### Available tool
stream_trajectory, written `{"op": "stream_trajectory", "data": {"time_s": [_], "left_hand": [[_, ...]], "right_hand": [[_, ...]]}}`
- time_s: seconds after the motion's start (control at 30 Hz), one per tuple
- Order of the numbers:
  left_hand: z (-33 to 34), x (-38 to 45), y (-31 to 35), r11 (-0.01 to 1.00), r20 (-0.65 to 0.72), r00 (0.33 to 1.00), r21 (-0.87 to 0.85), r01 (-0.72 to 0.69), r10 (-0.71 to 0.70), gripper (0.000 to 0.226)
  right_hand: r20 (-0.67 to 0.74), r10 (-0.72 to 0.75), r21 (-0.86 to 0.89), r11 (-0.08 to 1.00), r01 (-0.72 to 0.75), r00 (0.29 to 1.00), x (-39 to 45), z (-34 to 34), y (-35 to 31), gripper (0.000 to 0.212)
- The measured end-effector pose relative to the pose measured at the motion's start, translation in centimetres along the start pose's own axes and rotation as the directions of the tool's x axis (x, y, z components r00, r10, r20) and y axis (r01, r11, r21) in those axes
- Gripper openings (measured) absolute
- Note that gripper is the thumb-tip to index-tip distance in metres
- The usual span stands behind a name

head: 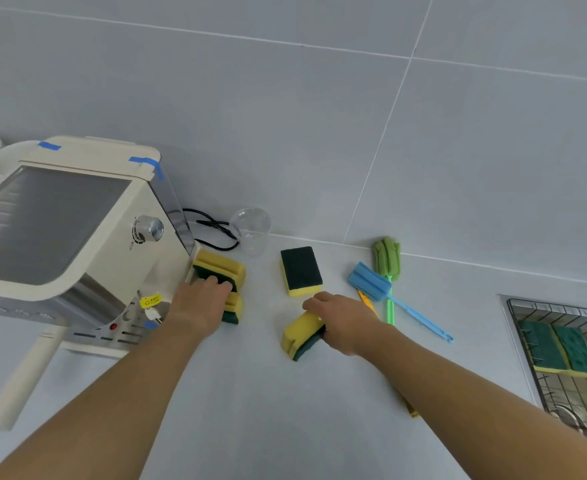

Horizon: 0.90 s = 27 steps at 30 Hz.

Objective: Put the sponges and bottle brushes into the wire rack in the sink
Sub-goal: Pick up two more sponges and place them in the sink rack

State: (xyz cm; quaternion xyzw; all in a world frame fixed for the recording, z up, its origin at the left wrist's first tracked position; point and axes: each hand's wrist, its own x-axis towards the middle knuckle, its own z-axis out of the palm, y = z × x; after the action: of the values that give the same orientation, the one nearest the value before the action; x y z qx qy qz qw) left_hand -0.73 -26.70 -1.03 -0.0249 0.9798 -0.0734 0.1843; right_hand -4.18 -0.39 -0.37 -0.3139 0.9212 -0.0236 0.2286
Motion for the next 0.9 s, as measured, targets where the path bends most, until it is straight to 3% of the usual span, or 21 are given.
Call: {"op": "stream_trajectory", "data": {"time_s": [0.2,0.27,0.33,0.43,0.53,0.7,0.8,0.9], "left_hand": [[-0.2,-0.1,0.6,0.999,-0.074,0.997,-0.004,-0.032,0.032,0.038],[-0.3,-0.5,0.6,0.995,-0.113,0.993,-0.089,-0.053,0.043,0.036],[-0.3,-1.3,0.6,0.958,-0.147,0.989,-0.281,-0.059,0.017,0.037],[-0.7,-3.4,1.4,0.746,-0.128,0.991,-0.664,-0.052,-0.044,0.036],[-1.2,-5.9,2.8,0.410,-0.025,0.996,-0.912,0.011,-0.083,0.028],[-1.1,-9.6,6.1,-0.175,0.166,0.984,-0.973,0.153,-0.063,0.014],[-1.2,-11.6,8.4,-0.326,0.201,0.979,-0.928,0.183,-0.023,0.016],[-1.5,-12.7,10.6,-0.347,0.208,0.978,-0.916,0.202,0.020,0.017]], "right_hand": [[0.003,0.022,0.137,0.990,-0.022,1.000,-1.0,-0.5,0.5,0.049],[-0.024,0.052,0.241,0.969,-0.045,0.998,-2.1,-0.6,0.9,0.047],[-0.028,0.111,0.409,0.908,-0.090,0.993,-3.6,-0.5,1.4,0.047],[0.002,0.175,0.670,0.731,-0.131,0.985,-6.1,-0.2,1.9,0.040],[0.017,0.230,0.831,0.537,-0.142,0.973,-8.6,0.0,2.3,0.033],[0.037,0.322,0.996,0.062,-0.060,0.946,-12.3,0.7,2.3,0.024],[0.090,0.392,0.983,-0.184,-0.018,0.916,-14.1,1.2,1.9,0.021],[0.116,0.442,0.968,-0.252,0.000,0.890,-15.6,1.9,1.8,0.021]]}}
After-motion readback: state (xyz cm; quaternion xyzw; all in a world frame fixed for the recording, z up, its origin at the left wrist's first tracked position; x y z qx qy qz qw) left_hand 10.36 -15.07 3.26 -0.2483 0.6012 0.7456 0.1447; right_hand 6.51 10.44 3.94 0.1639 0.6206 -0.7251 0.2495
